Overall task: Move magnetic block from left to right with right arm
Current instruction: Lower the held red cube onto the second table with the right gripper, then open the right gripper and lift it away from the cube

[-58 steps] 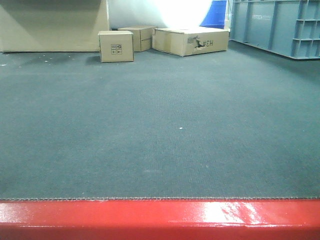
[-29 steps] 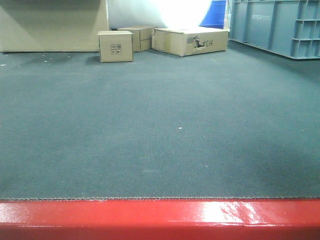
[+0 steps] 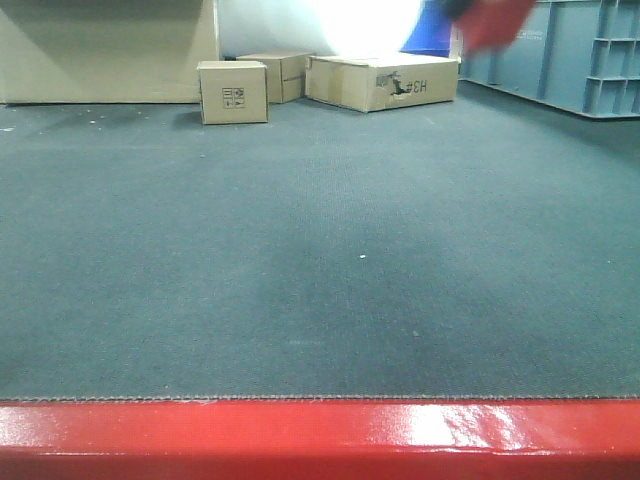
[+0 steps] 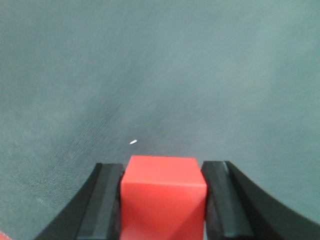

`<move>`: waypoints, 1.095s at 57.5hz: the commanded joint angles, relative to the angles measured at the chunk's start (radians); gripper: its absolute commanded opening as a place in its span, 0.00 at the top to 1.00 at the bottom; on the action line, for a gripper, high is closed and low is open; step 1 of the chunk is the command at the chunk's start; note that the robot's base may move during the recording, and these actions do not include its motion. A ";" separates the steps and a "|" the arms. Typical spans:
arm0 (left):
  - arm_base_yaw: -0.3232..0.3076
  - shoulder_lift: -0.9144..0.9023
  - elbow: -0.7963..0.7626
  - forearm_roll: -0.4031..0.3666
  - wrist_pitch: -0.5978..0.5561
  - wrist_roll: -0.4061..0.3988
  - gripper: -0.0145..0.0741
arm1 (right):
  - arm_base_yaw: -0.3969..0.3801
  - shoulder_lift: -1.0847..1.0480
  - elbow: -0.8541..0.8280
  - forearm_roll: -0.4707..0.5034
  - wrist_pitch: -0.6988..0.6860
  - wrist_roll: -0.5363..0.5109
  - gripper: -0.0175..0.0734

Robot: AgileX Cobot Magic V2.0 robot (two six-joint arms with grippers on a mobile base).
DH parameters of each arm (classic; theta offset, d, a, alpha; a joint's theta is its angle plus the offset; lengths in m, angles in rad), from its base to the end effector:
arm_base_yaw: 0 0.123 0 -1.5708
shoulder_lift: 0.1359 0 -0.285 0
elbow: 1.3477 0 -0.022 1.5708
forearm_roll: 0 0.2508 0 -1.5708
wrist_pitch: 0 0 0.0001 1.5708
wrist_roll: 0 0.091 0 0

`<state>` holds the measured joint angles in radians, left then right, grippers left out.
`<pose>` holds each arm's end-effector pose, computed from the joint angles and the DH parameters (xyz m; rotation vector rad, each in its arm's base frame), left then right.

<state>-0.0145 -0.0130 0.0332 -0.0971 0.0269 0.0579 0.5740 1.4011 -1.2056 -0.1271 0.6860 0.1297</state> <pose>0.0568 -0.0011 0.2002 -0.0168 1.5306 -0.0448 0.2608 0.1599 0.3381 -0.5968 2.2903 0.1992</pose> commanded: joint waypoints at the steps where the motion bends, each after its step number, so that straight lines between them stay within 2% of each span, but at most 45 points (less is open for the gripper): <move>1: 0.002 -0.010 0.008 -0.005 -0.084 -0.006 0.98 | 0.006 0.076 -0.080 0.003 -0.024 -0.009 0.70; 18: 0.002 -0.010 0.008 -0.005 -0.084 -0.006 0.98 | 0.007 0.321 -0.123 0.009 -0.026 -0.009 0.70; 33: 0.002 -0.010 0.008 -0.005 -0.084 -0.006 0.98 | 0.007 0.358 -0.123 0.009 -0.026 -0.009 0.67; 37: 0.002 -0.010 0.008 -0.005 -0.084 -0.006 0.98 | 0.007 0.357 -0.123 0.009 -0.024 -0.009 0.56; 45: 0.002 -0.010 0.008 -0.005 -0.084 -0.006 0.98 | 0.007 0.347 -0.123 0.014 -0.020 -0.008 0.16; 48: 0.002 -0.010 0.008 -0.005 -0.084 -0.006 0.98 | 0.007 0.341 -0.123 0.014 -0.020 -0.008 0.09; 56: 0.002 -0.010 0.008 -0.005 -0.084 -0.006 0.98 | 0.007 0.289 -0.122 0.015 -0.021 -0.008 0.16; 63: 0.002 -0.010 0.008 -0.005 -0.084 -0.006 0.98 | 0.007 0.196 -0.113 0.023 -0.018 -0.001 0.32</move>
<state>-0.0145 -0.0130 0.0332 -0.0971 0.0269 0.0579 0.5820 1.7131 -1.2931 -0.1038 0.6999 0.1297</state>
